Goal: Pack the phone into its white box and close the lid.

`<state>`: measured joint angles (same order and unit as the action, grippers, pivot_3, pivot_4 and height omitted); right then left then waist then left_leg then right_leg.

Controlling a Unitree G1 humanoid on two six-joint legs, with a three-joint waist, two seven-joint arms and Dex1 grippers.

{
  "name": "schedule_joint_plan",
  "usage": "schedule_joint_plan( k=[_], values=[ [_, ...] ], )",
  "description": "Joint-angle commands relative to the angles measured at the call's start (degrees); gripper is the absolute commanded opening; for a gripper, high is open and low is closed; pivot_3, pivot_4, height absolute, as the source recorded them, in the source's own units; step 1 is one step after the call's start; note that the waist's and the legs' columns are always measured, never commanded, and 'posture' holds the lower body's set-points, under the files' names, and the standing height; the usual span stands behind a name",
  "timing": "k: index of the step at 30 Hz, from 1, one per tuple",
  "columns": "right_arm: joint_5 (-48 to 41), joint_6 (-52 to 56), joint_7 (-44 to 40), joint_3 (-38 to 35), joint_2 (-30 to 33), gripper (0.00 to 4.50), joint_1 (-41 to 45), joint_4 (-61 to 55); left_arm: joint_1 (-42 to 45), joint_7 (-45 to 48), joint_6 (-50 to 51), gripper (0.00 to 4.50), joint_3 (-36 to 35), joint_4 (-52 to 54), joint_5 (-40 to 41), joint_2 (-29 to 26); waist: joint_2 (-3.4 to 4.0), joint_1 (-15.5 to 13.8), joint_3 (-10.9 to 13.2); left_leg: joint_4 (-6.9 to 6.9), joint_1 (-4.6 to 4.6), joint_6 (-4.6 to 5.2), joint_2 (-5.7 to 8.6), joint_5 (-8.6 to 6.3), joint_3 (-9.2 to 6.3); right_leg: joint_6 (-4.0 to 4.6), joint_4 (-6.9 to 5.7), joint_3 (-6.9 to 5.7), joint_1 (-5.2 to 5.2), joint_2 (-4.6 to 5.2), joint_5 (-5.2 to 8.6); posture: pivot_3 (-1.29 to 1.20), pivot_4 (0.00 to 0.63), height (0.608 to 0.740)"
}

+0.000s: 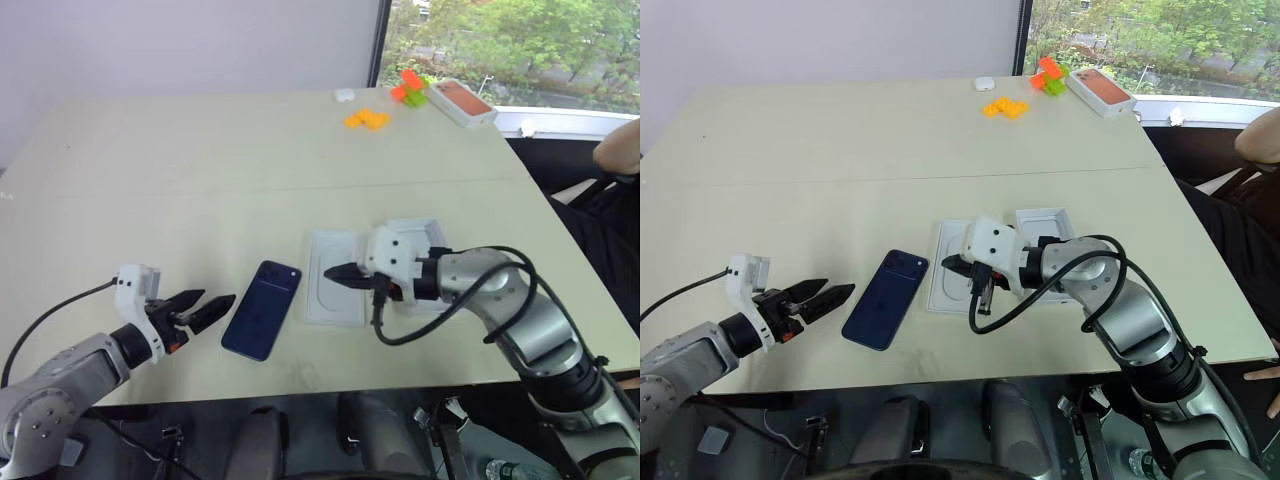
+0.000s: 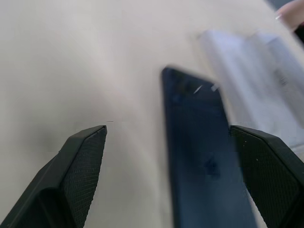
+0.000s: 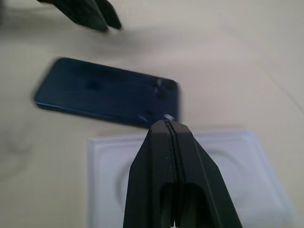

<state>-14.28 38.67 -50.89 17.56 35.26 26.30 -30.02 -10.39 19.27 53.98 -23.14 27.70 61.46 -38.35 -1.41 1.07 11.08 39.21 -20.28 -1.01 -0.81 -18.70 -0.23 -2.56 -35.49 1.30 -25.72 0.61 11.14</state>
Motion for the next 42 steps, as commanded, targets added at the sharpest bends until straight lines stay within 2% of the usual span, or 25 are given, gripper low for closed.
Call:
schedule_joint_plan(
  k=[1, 4, 8, 13, 16, 20, 25, 28, 42],
  values=[
    [1.3, -1.4, -1.1, 3.4, -0.2, 0.0, 2.4, -1.5, 1.5, -2.7, 3.8, 4.42, -2.2, -1.2, 4.5, -0.6, 0.0, 0.0, 0.0, 0.0, 0.0, 0.0, 0.0, 0.0, 0.0, 0.01, 0.01, 0.0, 0.0, 0.02, 0.0, 0.0, 0.15, 0.74],
    [1.7, 1.9, -0.6, 6.7, -1.7, 0.0, 4.9, -0.3, 3.4, -4.3, 5.9, 4.42, -2.6, -3.4, 5.2, -1.0, -0.01, 0.0, 0.0, 0.01, 0.01, 0.0, 0.02, 0.0, 0.0, 0.02, 0.01, 0.0, 0.0, 0.05, 0.0, 0.0, 0.15, 0.74],
    [3.8, 6.8, 3.7, 11.1, -7.7, 0.0, 8.1, 3.5, 4.6, -5.0, 7.2, 4.42, -2.1, -4.3, 5.3, -1.0, -0.02, 0.2, 0.0, 0.0, 0.01, -0.01, 0.01, 0.01, -0.01, 0.16, -0.01, -0.01, -0.01, 0.01, -0.08, 0.0, 0.15, 0.74],
    [7.5, 12.1, 8.0, 14.8, -10.8, 0.0, 9.8, 5.2, 6.1, -6.0, 9.8, 4.42, -2.5, -4.5, 10.2, -0.6, -0.02, -0.1, 0.0, -0.02, -0.07, -0.02, 0.0, 0.01, -0.07, 0.24, 0.0, -0.03, -0.06, 0.07, -0.14, 0.0, 0.15, 0.74],
    [7.2, 16.0, 8.8, 15.0, -11.1, 0.0, 10.5, 4.1, 6.9, -8.0, 11.5, 4.42, -3.6, -5.7, 14.6, -1.0, -0.02, -0.1, 0.0, -0.01, -0.1, -0.02, 0.04, 0.01, -0.04, 0.24, 0.04, -0.01, -0.05, 0.2, -0.14, 0.0, 0.15, 0.74],
    [6.5, 21.8, 8.1, 17.2, -10.4, 0.0, 12.7, 3.6, 7.9, -9.0, 16.8, 4.42, -1.2, -7.1, 15.9, -5.6, -0.04, 0.1, 0.0, -0.01, -0.09, -0.03, 0.09, 0.01, -0.03, 0.24, 0.08, -0.01, -0.04, 0.23, -0.13, 0.0, 0.15, 0.74],
    [5.8, 25.6, 7.3, 19.7, -10.3, 0.0, 15.2, 5.1, 10.2, -9.7, 22.7, 4.42, 1.6, -11.8, 22.4, -7.9, -0.03, 0.1, 0.0, -0.05, -0.06, -0.03, 0.08, 0.01, -0.07, 0.23, 0.06, -0.04, -0.04, 0.11, -0.13, 0.0, 0.15, 0.74],
    [5.2, 26.5, 7.0, 20.6, -10.8, 0.0, 16.3, 6.3, 11.8, -10.8, 24.5, 4.42, 3.0, -14.0, 25.5, -8.4, -0.03, 0.1, 0.0, -0.05, -0.04, -0.03, 0.09, 0.01, -0.06, 0.23, 0.06, -0.04, -0.04, 0.12, -0.13, 0.0, 0.15, 0.74],
    [7.1, 27.1, 7.9, 27.3, -12.9, 0.0, 20.7, 13.9, 13.5, -14.1, 25.6, 4.42, 9.2, -15.5, 29.2, -8.6, 0.04, 0.0, -0.1, -0.05, 0.1, -0.03, 0.13, 0.01, -0.06, 0.24, 0.21, -0.04, 0.18, 0.29, -0.11, 0.0, 0.15, 0.74]
  ],
)
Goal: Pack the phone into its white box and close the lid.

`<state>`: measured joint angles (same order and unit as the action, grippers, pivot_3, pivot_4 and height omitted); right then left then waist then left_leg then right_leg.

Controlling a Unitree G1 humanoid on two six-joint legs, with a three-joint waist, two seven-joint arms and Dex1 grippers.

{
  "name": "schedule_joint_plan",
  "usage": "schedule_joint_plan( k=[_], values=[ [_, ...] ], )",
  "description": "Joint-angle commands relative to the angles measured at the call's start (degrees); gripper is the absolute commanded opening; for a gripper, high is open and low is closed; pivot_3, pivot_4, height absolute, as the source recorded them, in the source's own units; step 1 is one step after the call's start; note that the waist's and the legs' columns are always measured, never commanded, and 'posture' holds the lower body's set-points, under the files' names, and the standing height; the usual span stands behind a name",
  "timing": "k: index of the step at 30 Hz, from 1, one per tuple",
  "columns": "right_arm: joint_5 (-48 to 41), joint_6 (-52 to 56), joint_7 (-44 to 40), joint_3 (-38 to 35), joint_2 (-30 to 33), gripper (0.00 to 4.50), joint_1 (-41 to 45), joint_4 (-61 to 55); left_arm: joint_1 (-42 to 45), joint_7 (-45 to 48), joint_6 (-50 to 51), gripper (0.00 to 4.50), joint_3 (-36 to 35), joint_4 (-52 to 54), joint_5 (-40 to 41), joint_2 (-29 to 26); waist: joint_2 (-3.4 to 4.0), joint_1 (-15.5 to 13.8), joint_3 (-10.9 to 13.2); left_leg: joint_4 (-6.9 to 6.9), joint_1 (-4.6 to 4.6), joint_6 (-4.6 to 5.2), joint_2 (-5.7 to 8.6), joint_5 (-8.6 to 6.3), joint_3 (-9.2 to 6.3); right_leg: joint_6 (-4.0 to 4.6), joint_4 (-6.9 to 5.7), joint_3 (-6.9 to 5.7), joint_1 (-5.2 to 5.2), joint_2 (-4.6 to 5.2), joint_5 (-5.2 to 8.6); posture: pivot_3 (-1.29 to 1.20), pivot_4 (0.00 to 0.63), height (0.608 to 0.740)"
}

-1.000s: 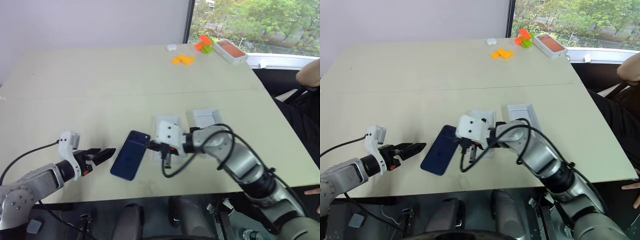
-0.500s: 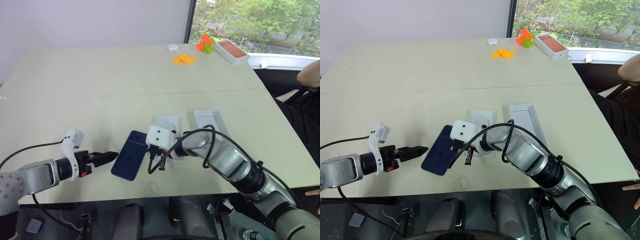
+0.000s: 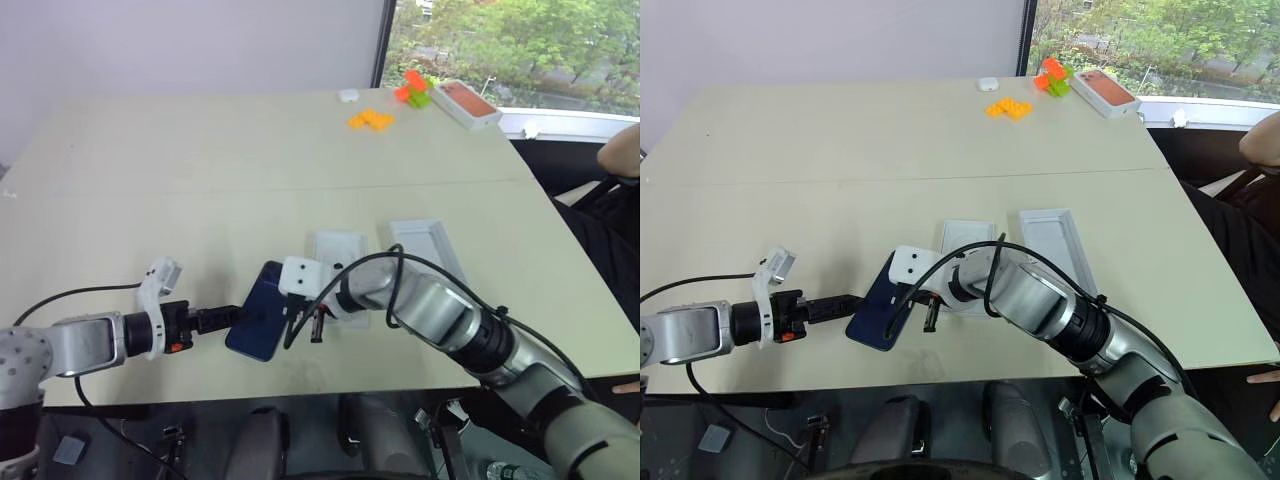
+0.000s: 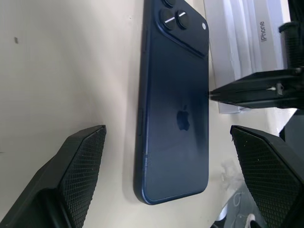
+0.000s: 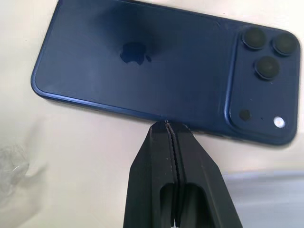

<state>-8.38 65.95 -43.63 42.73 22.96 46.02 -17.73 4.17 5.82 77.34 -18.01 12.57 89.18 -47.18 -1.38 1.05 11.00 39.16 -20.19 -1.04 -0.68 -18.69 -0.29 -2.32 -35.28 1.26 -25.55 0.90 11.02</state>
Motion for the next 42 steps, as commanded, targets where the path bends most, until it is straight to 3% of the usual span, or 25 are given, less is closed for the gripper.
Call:
schedule_joint_plan(
  k=[1, 13, 22, 37, 40, 42],
  values=[
    [1.7, -0.6, 0.8, 2.8, -0.7, 0.0, 1.4, 2.0, -1.2, -1.0, 2.2, 4.42, 4.5, -0.4, 1.9, 0.3, 0.02, 0.1, 0.0, 0.0, 0.09, 0.0, 0.0, 0.0, 0.0, -0.02, 0.02, 0.0, 0.09, 0.0, 0.02, 0.0, 0.15, 0.74],
    [5.5, -6.5, 0.2, 5.9, -0.8, 0.0, 2.8, 4.6, -2.9, -3.4, -0.6, 4.42, 6.9, 1.5, 6.8, 0.4, 0.15, 0.4, -0.2, -0.17, 0.69, -0.01, -0.07, -0.01, 0.0, -0.22, 0.07, 0.02, 0.53, -0.09, 0.17, 0.0, 0.15, 0.74],
    [8.5, -9.3, -2.0, 5.6, 1.1, 0.0, 4.3, 4.1, -4.2, -5.8, -4.0, 4.42, 7.9, 1.9, 10.2, -0.4, 0.16, 0.2, -0.2, -0.21, 0.54, -0.02, -0.01, -0.01, 0.02, -0.29, 0.17, 0.03, 0.46, 0.05, 0.21, 0.0, 0.15, 0.74],
    [8.7, -12.6, -3.8, 3.8, -2.0, 0.0, 1.0, 5.9, -5.3, -10.9, -10.8, 4.42, 10.3, 0.8, 18.3, 0.8, 0.16, 0.1, -0.2, -0.19, 0.12, -0.02, 0.01, -0.01, -0.04, -0.31, 0.18, -0.01, 0.1, 0.06, 0.22, 0.0, 0.15, 0.74],
    [9.1, -12.8, -3.9, 3.6, -2.1, 0.0, 0.8, 5.9, -6.1, -12.2, -12.6, 3.62, 10.5, 0.9, 20.3, 0.8, 0.16, 0.1, -0.2, -0.2, 0.07, -0.02, -0.01, -0.01, -0.04, -0.31, 0.18, -0.01, 0.06, 0.04, 0.22, 0.0, 0.15, 0.74],
    [9.3, -12.8, -4.0, 3.6, -2.1, 0.0, 0.8, 5.8, -6.4, -12.3, -13.1, 2.62, 10.6, 1.2, 20.7, 0.5, 0.16, 0.2, -0.2, -0.2, -0.01, -0.02, -0.01, -0.01, -0.04, -0.31, 0.2, -0.01, 0.0, 0.05, 0.22, 0.0, 0.15, 0.74]
  ],
)
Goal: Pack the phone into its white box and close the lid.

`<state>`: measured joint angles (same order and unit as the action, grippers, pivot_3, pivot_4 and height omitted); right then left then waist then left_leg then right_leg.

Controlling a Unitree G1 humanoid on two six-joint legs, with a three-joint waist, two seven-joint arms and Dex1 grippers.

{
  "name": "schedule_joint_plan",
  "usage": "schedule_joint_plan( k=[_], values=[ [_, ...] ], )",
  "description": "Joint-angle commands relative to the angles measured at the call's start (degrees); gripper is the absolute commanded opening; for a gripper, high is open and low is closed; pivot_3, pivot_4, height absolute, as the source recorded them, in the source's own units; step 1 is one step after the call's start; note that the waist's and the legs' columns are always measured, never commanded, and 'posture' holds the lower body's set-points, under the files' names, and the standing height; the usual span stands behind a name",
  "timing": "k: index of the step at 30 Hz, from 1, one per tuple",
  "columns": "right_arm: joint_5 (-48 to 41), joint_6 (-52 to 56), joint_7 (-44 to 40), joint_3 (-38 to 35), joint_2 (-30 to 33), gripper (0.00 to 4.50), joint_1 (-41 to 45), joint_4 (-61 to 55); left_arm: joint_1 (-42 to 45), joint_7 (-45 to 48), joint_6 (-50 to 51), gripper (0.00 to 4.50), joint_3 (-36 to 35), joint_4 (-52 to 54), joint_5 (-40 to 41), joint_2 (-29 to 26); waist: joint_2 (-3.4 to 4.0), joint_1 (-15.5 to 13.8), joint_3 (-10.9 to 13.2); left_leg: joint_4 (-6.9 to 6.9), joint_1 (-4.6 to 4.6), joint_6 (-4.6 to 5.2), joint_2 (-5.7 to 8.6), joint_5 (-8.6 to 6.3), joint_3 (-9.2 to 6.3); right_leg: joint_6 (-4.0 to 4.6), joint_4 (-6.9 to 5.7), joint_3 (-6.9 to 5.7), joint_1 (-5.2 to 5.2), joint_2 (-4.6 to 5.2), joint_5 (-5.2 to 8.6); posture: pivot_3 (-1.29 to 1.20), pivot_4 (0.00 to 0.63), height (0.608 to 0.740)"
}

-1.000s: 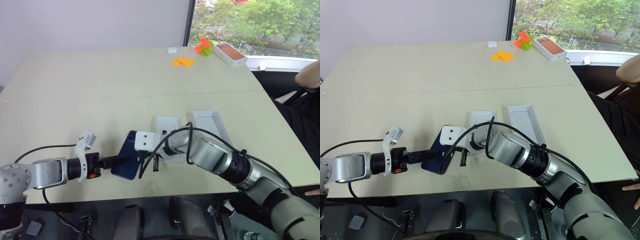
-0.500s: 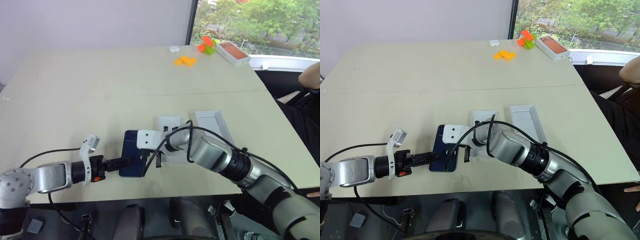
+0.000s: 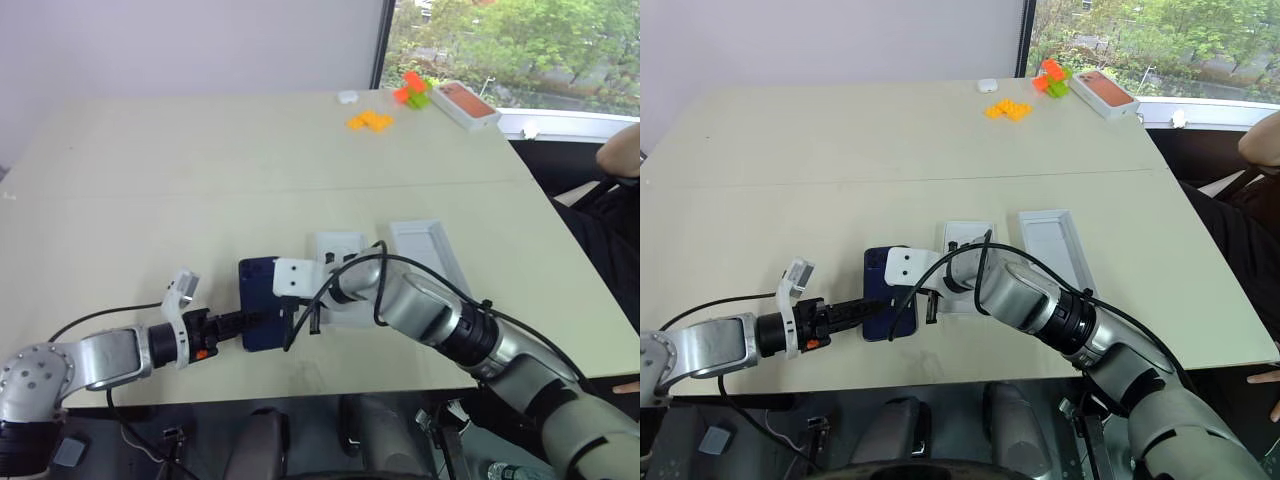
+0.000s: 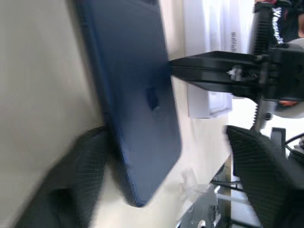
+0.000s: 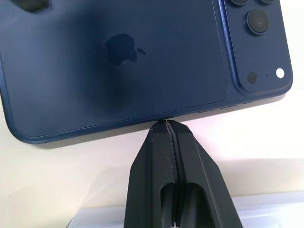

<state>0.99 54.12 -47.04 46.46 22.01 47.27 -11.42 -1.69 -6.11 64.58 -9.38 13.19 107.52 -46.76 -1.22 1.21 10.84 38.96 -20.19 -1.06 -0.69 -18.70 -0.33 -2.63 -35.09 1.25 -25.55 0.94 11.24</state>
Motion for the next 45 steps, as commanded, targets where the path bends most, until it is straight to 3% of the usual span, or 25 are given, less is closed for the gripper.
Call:
schedule_joint_plan(
  k=[1, 2, 24, 27, 29, 41, 45],
  values=[
    [0.0, -1.0, -0.6, -0.2, -1.2, 0.0, -0.5, -0.5, -0.6, -0.4, -0.5, 2.15, 2.1, 0.8, 2.3, -0.2, 0.0, 0.1, 0.0, 0.0, -0.05, 0.0, 0.0, 0.0, 0.01, 0.0, 0.0, 0.0, -0.05, 0.0, 0.0, 0.0, 0.15, 0.74],
    [0.1, -1.1, -0.6, -0.2, -1.2, 0.0, -0.4, -0.5, -0.6, -0.1, -0.4, 1.72, 2.3, 0.9, 2.2, -0.5, 0.0, 0.1, 0.0, 0.0, -0.09, 0.0, 0.0, 0.0, 0.01, 0.0, 0.0, 0.0, -0.08, 0.0, 0.0, 0.0, 0.15, 0.74],
    [1.2, -1.0, -0.1, -1.0, -1.3, 0.0, -1.1, -1.3, -1.7, -0.8, -6.0, 1.72, 0.6, 1.1, 5.5, 0.7, -0.01, 0.2, 0.0, -0.02, -0.27, 0.0, -0.06, 0.0, 0.02, 0.02, -0.01, 0.0, -0.33, -0.11, -0.01, 0.0, 0.15, 0.74],
    [1.3, -0.9, -0.1, -1.1, -1.3, 0.0, -1.2, -1.4, -1.7, -0.9, -6.1, 0.85, 0.5, 1.4, 5.5, 1.0, -0.01, 0.2, 0.0, -0.02, -0.28, 0.0, -0.06, 0.0, 0.02, 0.02, -0.01, 0.0, -0.33, -0.1, -0.01, 0.0, 0.15, 0.74],
    [1.4, -0.9, -0.1, -1.2, -1.4, 0.0, -1.2, -1.5, -1.8, -0.9, -6.1, 0.02, 0.4, 1.6, 5.5, 1.1, -0.03, 0.2, 0.0, -0.02, -0.28, 0.0, -0.06, 0.0, 0.03, 0.02, -0.01, 0.0, -0.32, -0.1, -0.01, 0.0, 0.15, 0.74],
    [1.5, 0.2, -0.5, -4.0, -0.5, 0.0, 0.3, -3.7, -3.9, 1.0, -8.1, 0.02, -3.3, 3.5, 5.5, 1.9, -0.03, 0.2, 0.1, -0.03, -0.32, 0.0, -0.06, 0.0, 0.03, 0.02, 0.0, 0.01, -0.37, -0.09, 0.0, 0.0, 0.15, 0.74],
    [0.7, 1.5, -0.9, -7.2, 0.5, 0.0, 1.5, -6.0, -5.6, 2.8, -8.2, 0.02, -6.4, 4.2, 5.5, 1.4, -0.06, 0.1, 0.1, -0.02, -0.91, -0.08, -0.05, 0.05, 0.02, 0.14, -0.06, 0.0, -0.99, -0.11, -0.1, 0.0, 0.15, 0.74]
  ],
)
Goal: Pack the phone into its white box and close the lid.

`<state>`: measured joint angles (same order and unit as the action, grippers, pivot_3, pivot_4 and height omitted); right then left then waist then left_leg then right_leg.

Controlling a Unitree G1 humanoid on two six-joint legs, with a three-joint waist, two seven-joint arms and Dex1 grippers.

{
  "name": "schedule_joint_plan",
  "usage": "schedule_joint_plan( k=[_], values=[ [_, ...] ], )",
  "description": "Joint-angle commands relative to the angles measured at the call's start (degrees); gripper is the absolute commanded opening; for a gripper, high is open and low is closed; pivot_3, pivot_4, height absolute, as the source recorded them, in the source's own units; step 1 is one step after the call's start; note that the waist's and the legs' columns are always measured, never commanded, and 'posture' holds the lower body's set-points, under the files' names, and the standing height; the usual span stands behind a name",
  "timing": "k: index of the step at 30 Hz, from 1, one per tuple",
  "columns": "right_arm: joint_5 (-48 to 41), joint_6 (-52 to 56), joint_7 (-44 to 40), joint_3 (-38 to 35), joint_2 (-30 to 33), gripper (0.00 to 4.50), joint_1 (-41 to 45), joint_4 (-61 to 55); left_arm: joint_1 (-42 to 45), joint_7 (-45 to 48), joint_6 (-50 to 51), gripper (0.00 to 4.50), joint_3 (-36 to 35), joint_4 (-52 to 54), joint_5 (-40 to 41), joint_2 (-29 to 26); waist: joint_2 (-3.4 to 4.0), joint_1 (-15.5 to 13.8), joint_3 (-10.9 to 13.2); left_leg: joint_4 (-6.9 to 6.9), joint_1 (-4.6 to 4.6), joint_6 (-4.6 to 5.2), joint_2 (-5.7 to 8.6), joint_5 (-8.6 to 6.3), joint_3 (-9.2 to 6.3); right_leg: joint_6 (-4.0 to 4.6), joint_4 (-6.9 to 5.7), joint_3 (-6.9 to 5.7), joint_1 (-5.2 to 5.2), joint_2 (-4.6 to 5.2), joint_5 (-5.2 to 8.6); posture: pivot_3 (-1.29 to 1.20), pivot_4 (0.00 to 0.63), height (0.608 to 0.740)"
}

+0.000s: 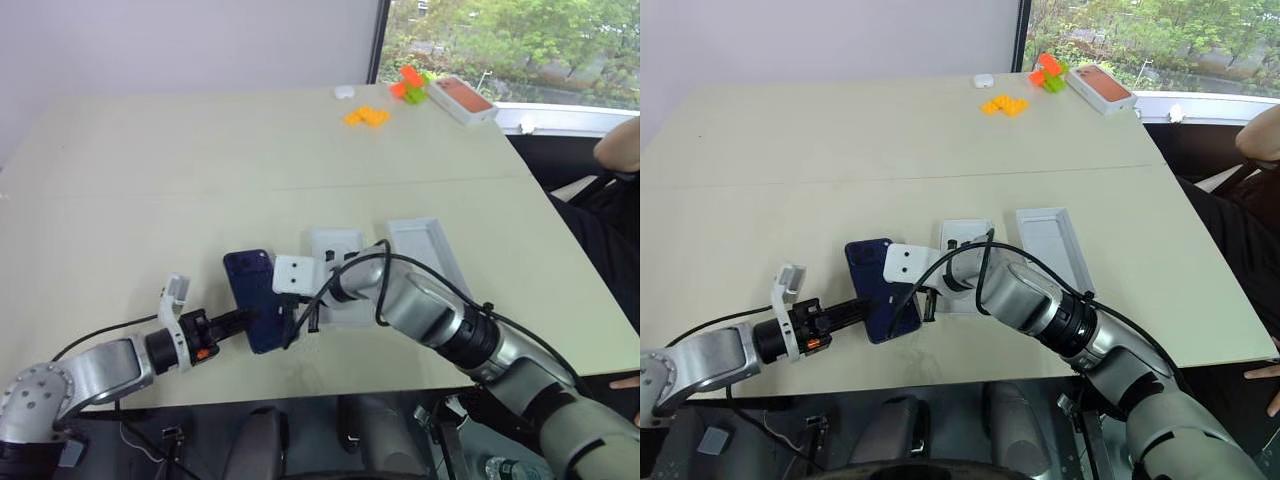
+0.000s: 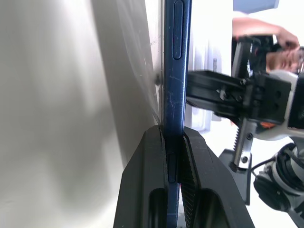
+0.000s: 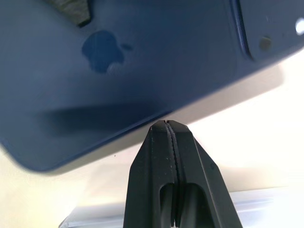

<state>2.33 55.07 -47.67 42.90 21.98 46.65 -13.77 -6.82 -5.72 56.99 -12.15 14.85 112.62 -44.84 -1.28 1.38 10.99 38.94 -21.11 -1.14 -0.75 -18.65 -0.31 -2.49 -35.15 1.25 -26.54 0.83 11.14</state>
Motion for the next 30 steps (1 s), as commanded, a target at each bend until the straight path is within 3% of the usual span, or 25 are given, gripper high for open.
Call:
schedule_joint_plan(
  k=[1, 7, 11, 14, 21, 23, 27, 30],
  values=[
    [-1.2, 0.9, -0.4, -5.3, 1.1, 0.0, 2.2, -4.9, -0.9, 2.9, -0.6, 0.02, -4.7, 2.5, 0.4, -0.4, 0.0, -0.2, 0.0, 0.01, -0.17, -0.04, 0.02, 0.03, -0.01, 0.1, -0.01, -0.02, -0.15, 0.0, -0.07, 0.0, 0.15, 0.74],
    [-6.7, -6.2, -3.6, -17.6, 8.4, 0.0, -3.6, -14.8, 0.2, 5.6, 0.4, 0.02, -5.9, 3.3, 0.4, -1.1, -0.03, -0.8, 0.0, -0.01, -0.4, -0.06, 0.07, 0.03, -0.04, 0.05, 0.12, -0.08, -0.24, 0.11, -0.06, 0.0, 0.15, 0.74],
    [-15.2, -9.3, -10.0, -28.5, 15.5, 0.0, -10.5, -21.1, 4.6, 6.8, 1.6, 0.02, -2.3, 4.7, 0.4, -1.5, -0.12, -0.8, 0.1, 0.01, -0.39, -0.05, 0.36, 0.03, -0.04, -0.1, 0.19, -0.1, -0.12, 0.44, 0.05, 0.0, 0.15, 0.74],
    [-16.7, -9.0, -9.4, -32.8, 18.6, 0.0, -14.3, -20.1, 11.5, 4.5, 2.4, 0.02, 3.5, 3.9, 0.4, -1.1, -0.15, -0.6, 0.1, 0.04, -0.3, -0.04, 0.61, 0.02, 0.02, -0.2, 0.15, -0.1, -0.02, 0.71, 0.08, 0.0, 0.15, 0.74],
    [-16.3, -11.9, -7.6, -38.2, 25.1, 0.0, -22.0, -17.6, 26.6, -7.3, 2.1, 0.02, 14.9, -1.3, 0.4, 8.1, -0.19, -0.5, 0.1, 0.15, -0.28, -0.04, 0.87, 0.03, -0.14, -0.45, 0.09, -0.08, 0.11, 0.77, -0.04, 0.0, 0.15, 0.74],
    [-16.8, -11.8, -7.3, -38.6, 25.4, 0.0, -22.3, -17.8, 27.5, -10.0, 1.7, 0.02, 15.3, -2.3, 0.4, 9.4, -0.18, -0.2, 0.2, 0.14, -0.24, -0.03, 0.84, 0.03, -0.08, -0.49, 0.05, -0.01, 0.08, 0.76, -0.06, 0.0, 0.15, 0.74],
    [-17.2, -10.9, -6.1, -39.9, 26.7, 0.0, -25.1, -19.2, 30.7, -16.6, 3.2, 0.02, 13.6, -8.2, 0.4, 19.1, -0.16, -1.1, 0.2, 0.14, -0.26, -0.06, 0.8, 0.05, -0.24, -0.51, -0.02, -0.14, 0.07, 0.69, -0.06, 0.0, 0.15, 0.74],
    [-17.7, -10.5, -5.4, -39.9, 26.8, 0.0, -25.7, -19.8, 32.2, -18.9, 5.3, 0.02, 13.8, -8.7, 0.4, 20.3, -0.17, -1.3, 0.2, 0.19, -0.29, -0.13, 0.87, 0.09, -0.33, -0.49, -0.02, -0.22, 0.11, 0.73, -0.06, 0.0, 0.15, 0.74]
  ],
)
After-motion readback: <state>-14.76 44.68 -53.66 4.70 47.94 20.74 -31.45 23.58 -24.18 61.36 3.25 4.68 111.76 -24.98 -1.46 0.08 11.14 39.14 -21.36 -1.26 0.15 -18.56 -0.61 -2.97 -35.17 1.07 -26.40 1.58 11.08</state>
